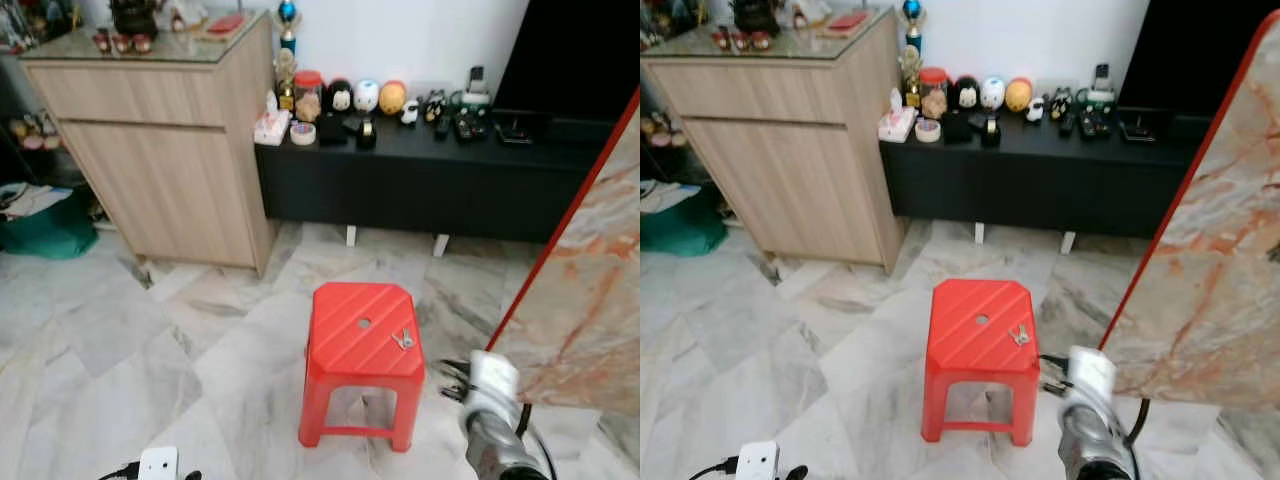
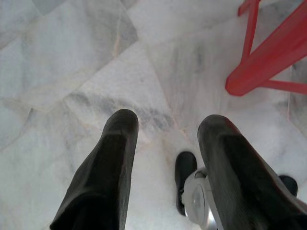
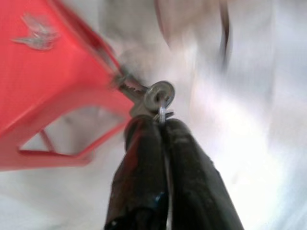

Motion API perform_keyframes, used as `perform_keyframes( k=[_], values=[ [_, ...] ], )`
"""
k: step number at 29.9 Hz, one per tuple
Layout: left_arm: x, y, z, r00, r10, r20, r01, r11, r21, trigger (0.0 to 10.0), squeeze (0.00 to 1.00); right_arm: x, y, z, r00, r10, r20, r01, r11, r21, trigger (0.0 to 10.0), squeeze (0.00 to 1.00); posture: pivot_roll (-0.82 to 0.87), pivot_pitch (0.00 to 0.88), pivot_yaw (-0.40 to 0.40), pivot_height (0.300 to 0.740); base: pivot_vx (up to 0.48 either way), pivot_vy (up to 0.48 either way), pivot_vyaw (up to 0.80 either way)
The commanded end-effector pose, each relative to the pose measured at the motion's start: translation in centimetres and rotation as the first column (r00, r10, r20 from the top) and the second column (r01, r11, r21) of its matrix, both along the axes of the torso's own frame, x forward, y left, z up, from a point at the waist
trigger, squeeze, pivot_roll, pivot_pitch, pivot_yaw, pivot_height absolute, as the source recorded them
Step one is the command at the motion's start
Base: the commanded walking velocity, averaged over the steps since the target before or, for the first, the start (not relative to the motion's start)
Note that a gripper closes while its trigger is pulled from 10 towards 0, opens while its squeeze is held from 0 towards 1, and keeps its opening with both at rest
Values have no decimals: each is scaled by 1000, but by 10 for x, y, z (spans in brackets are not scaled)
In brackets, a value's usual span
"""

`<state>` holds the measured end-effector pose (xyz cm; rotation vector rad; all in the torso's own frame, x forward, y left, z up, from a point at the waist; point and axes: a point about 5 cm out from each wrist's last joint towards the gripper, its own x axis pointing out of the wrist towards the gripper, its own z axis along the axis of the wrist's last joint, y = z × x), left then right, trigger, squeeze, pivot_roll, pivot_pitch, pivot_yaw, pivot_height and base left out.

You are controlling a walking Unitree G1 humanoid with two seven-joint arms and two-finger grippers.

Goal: Hang keys on a hook

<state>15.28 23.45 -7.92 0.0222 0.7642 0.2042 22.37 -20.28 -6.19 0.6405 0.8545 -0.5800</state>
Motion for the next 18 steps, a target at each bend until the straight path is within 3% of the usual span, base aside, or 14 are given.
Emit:
perform_keyframes(
  k=[1,3,4,5,10,12,16,18],
  values=[
    [-3,-1,-2,1000,-3,-19,3,1000,1,10000,0,6,3,3,994,-91,58,85,992,95,10000,0,53,0,-32,728,0,0,0],
    [-5,0,-3,1000,-8,-30,8,1000,5,10000,0,7,5,4,992,-111,68,102,988,119,10000,0,45,2,-28,728,0,0,0],
    [-6,0,-3,999,-8,-36,8,1000,6,10000,0,8,7,3,997,-56,59,51,994,95,10000,0,44,2,-27,728,0,0,0],
    [-6,1,-4,999,-9,-43,9,1000,7,10000,0,8,12,3,995,89,36,-89,996,13,10000,0,47,2,-26,728,0,0,0],
    [-6,1,-4,999,-13,-45,13,1000,9,10000,0,11,12,5,981,189,36,-186,979,-79,10000,0,53,3,-26,728,0,0,0],
    [-6,1,-3,999,-14,-46,14,1000,10,10000,0,13,10,8,961,277,23,-269,948,-172,10000,0,53,4,-26,728,0,0,0],
    [-7,2,-4,999,-16,-52,17,1000,12,10000,0,18,12,11,944,325,57,-307,929,-207,10000,0,51,4,-25,728,0,0,0],
    [-7,1,-4,998,-18,-55,18,1000,12,10000,0,18,11,12,917,398,26,-377,886,-269,10000,0,50,6,-24,728,0,0,0]
  ],
)
